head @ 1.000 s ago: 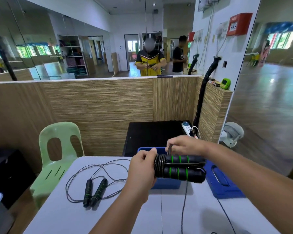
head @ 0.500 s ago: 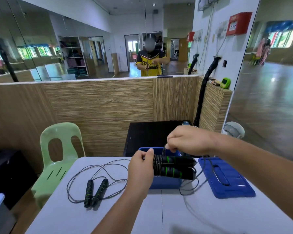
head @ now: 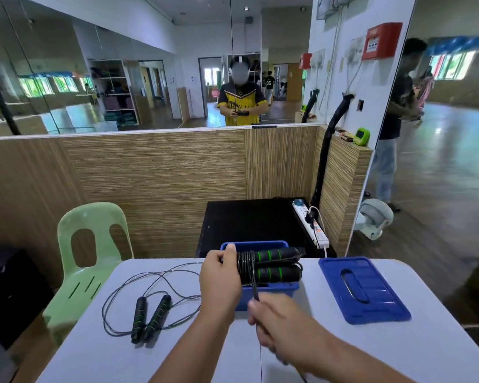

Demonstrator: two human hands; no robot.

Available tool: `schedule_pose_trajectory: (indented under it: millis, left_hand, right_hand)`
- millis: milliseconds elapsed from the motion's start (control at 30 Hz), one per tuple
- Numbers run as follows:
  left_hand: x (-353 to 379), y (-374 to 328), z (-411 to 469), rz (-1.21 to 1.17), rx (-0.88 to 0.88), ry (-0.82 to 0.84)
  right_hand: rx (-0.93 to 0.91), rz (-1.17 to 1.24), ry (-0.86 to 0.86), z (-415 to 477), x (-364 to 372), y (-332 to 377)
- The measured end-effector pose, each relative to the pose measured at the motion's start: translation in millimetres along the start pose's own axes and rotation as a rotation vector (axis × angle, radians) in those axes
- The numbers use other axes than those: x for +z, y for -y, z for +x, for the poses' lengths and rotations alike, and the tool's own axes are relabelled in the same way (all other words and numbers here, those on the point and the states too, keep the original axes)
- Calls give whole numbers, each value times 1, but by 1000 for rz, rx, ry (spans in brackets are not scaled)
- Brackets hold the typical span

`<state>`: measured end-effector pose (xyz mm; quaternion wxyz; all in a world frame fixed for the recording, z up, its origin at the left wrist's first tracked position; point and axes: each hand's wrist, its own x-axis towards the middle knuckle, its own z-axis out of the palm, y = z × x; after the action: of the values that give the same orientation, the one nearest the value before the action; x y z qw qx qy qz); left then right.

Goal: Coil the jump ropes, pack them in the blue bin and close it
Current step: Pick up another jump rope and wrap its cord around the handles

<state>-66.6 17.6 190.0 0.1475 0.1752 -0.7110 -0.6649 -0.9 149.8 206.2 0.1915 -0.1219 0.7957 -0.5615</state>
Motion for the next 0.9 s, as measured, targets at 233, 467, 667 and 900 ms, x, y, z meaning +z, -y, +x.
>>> schedule_pose_trajectory:
  millis: [233,467,667,900]
  left_hand:
    - [0,-5,-12,-59,-87,56]
    - [-3,-17,-19,-123,-166,181]
    - [-13,-17,-21,-93,-195,267]
    - [-14,-11,-26,-60,-116,397]
  right_hand:
    - [36,115,-1,2,10,-30]
    - [38,-140,61,23,-20,-54]
    - [58,-568,141,40,-75,-25]
    - [-103,-883,141,76,-120,22]
